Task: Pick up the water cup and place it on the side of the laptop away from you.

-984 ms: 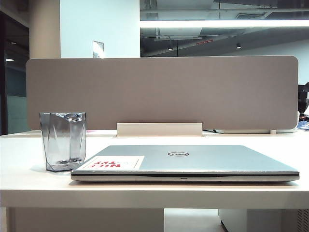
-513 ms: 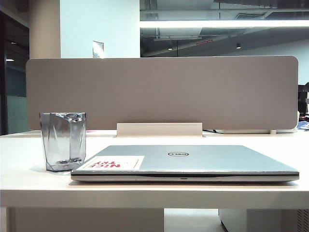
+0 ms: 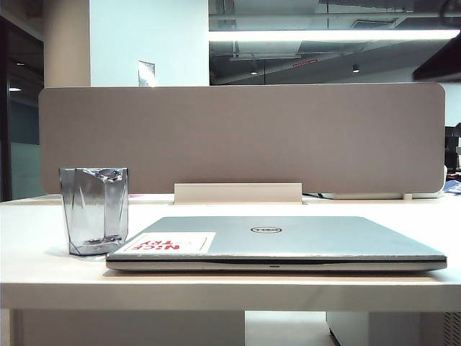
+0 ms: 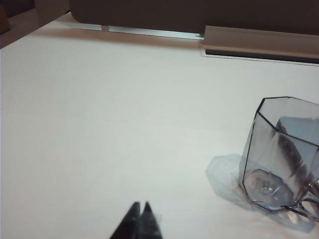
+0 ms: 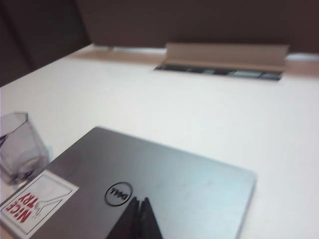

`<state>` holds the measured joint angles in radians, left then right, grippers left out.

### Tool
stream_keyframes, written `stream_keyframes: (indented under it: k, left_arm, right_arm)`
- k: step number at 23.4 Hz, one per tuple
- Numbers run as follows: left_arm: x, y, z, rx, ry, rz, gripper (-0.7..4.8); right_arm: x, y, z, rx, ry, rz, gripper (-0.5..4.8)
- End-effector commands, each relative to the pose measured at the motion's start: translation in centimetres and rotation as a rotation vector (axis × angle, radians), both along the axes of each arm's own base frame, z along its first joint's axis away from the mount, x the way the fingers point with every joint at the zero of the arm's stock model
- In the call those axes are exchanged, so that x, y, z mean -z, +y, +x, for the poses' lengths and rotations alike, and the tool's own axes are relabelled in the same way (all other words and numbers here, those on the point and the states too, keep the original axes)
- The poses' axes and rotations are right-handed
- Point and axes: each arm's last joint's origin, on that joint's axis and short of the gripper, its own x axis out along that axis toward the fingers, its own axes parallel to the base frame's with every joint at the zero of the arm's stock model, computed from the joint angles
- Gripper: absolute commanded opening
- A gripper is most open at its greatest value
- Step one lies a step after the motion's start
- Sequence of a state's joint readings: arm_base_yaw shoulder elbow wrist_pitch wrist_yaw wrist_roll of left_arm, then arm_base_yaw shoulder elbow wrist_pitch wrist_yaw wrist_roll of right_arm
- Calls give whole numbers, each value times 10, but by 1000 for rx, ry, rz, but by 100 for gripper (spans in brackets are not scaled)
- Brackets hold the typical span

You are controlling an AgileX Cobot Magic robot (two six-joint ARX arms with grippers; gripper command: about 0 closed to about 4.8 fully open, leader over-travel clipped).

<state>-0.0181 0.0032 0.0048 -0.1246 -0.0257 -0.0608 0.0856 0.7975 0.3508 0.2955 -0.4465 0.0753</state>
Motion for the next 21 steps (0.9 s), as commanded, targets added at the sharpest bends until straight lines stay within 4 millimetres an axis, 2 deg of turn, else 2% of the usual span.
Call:
stream_keyframes:
  k: [1,7,9,14,16,17,20,21]
  left_arm:
    - [-2,0,0,5,-8,0,-5]
    - [-2,0,0,5,-8,0,-5]
    - [-2,0,0,5,-8,0,-5]
    - [-2,0,0,5,-8,0,-5]
    - [-2,0,0,5,-8,0,-5]
    - [-2,0,0,5,-8,0,-5]
    - [-2,0,0,5,-9,0,-5]
    - [-2,0,0,5,-9,0,-5]
  right_arm:
    - [-5,13,12,-66,8,2,-9]
    - [-7,42,41,-174,84,-12,-8]
    - [-7,56,58,-258,119,-9,-5]
    - [-3,72,78,-430,139,20,-3]
    - [4,80,87,-485,170,25,21]
    - [8,86,93,-511,187,26,62]
    - [20,102,103,-553,230,19,123]
    - [22,104,104,-560,238,17,124]
